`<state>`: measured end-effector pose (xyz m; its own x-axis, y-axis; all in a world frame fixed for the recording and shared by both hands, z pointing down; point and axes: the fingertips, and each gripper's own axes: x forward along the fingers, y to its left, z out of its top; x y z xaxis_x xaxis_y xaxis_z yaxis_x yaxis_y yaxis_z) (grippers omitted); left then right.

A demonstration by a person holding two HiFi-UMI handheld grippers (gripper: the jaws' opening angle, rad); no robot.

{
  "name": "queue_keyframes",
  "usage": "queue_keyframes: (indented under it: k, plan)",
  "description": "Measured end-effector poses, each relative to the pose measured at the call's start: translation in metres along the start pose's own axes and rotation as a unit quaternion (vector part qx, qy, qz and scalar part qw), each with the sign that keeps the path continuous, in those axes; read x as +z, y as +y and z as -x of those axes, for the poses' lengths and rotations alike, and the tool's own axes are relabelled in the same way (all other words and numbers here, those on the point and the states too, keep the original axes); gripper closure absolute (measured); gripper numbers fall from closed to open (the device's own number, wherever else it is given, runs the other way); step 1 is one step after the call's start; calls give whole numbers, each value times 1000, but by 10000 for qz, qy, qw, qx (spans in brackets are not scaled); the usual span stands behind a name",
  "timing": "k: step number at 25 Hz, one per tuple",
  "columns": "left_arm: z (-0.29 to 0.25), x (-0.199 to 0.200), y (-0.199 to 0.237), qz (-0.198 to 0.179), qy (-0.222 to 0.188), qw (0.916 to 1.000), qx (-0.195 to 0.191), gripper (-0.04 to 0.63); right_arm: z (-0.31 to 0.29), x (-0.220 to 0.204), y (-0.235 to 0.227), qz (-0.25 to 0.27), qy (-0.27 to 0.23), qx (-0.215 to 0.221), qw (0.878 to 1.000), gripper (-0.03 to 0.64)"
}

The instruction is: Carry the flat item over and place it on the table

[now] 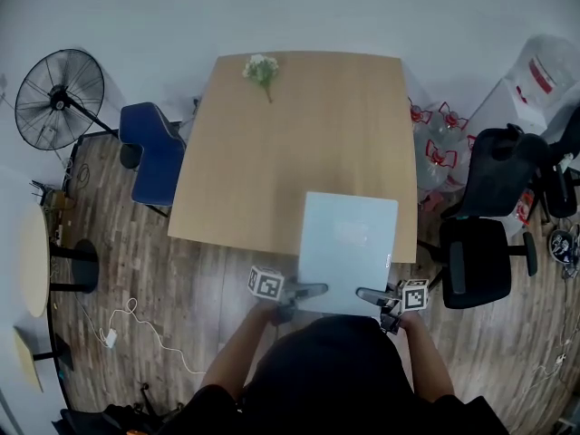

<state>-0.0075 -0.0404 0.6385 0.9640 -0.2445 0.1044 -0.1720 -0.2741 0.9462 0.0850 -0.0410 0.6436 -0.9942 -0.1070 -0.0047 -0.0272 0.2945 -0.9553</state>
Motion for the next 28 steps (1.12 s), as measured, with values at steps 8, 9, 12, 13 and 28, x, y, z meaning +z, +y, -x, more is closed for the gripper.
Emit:
queue_keyframes:
  k: [8,9,12,13,28]
  plan:
    - [-25,63,37,382,-173,9989,193,245,-3,69,-43,-409,323,12,9986,307]
    - [-27,69,41,388,-229,9987,230,245,-4,75,-49,-421,397,2,9983,307]
    - [-25,95,57,354,-368,9981,351,241,-15,101,-68,-381,520,41,9979,307]
    - [-23,105,62,348,-390,9979,370,238,-21,110,-70,-422,528,37,9977,307]
    - [-17,269,164,711,-139,9962,474,216,-101,268,-151,-720,332,-166,9967,305]
